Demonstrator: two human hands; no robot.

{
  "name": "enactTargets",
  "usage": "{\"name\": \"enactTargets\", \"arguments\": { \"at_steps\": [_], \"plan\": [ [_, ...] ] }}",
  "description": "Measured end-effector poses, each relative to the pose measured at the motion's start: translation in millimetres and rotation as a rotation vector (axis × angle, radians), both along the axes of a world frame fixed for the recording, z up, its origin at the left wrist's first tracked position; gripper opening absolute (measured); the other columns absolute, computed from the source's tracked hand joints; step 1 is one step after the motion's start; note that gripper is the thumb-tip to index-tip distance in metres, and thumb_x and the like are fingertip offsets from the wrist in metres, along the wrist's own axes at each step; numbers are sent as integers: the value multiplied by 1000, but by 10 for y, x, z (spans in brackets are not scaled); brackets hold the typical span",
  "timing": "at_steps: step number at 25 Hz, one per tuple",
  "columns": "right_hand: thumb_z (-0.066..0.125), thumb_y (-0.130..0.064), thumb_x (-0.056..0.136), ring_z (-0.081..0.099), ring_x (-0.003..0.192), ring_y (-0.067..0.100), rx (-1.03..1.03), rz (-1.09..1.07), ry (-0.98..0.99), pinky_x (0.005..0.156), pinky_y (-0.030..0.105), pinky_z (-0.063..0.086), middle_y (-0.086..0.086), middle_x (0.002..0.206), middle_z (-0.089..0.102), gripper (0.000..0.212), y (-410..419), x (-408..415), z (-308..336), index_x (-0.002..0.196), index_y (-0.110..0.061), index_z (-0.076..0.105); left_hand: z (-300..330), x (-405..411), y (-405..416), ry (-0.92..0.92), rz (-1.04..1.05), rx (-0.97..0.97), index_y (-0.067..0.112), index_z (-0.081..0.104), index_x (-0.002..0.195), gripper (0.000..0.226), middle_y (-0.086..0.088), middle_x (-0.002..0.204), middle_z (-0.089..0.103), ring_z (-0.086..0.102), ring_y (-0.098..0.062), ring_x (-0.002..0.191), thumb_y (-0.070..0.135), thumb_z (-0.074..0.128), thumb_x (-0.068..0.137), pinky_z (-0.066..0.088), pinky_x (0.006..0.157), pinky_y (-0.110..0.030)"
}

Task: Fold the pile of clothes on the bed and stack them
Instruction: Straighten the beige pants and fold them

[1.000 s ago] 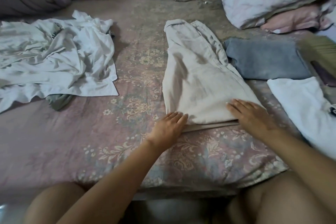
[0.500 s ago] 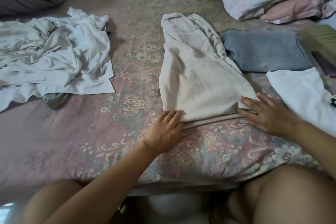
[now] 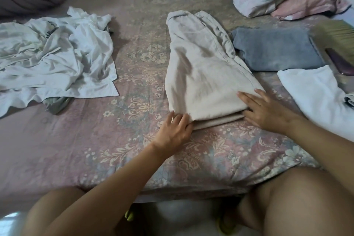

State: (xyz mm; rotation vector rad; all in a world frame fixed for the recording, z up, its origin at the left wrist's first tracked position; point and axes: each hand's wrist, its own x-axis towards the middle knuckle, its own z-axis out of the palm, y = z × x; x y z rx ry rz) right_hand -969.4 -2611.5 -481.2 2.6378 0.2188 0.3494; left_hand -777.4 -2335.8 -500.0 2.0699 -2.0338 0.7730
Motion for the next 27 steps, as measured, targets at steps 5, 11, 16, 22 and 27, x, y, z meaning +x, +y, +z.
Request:
{"name": "enactTargets", "arguments": {
  "at_steps": [5, 11, 16, 22, 27],
  "plan": [
    [87, 8, 48, 65, 95, 45, -58, -92, 61, 79, 61, 49, 35, 111, 61, 30, -230, -245, 61, 66, 4, 63, 2, 13, 61, -86, -75, 53, 0, 72, 91, 33, -25, 106, 67, 68, -34, 91, 0, 40, 84, 55, 85, -44],
    [47, 7, 74, 68, 89, 40, 26, 136, -45, 78, 48, 55, 28, 101, 67, 27, 192, -329, -18, 91, 4, 67, 128, 343, 535, -25, -146, -31, 0, 69, 95, 25, -23, 112, 66, 66, -36, 101, 1, 47, 84, 55, 85, -45],
    [37, 4, 78, 70, 83, 37, 78, 132, -58, 72, 46, 59, 26, 94, 69, 36, 441, -339, 129, 84, 2, 72, 133, 356, 706, 49, -136, 21, 4, 71, 96, 26, -19, 116, 66, 65, -33, 105, 2, 47, 87, 54, 88, -44],
    [42, -3, 77, 70, 80, 30, 85, 159, 26, 74, 36, 58, 17, 89, 70, 32, 928, -423, -62, 83, -5, 73, -27, 395, 1091, 86, -187, 89, 4, 73, 93, 22, -17, 117, 66, 67, -30, 102, 8, 53, 83, 53, 91, -45],
    [67, -6, 74, 70, 86, 28, 214, 163, 64, 72, 37, 59, 14, 96, 70, 23, 809, -420, 181, 96, -7, 72, 240, 278, 895, 188, -174, 122, 11, 65, 104, 27, -15, 109, 69, 70, -29, 79, 20, 47, 86, 59, 68, -36]
  ]
}}
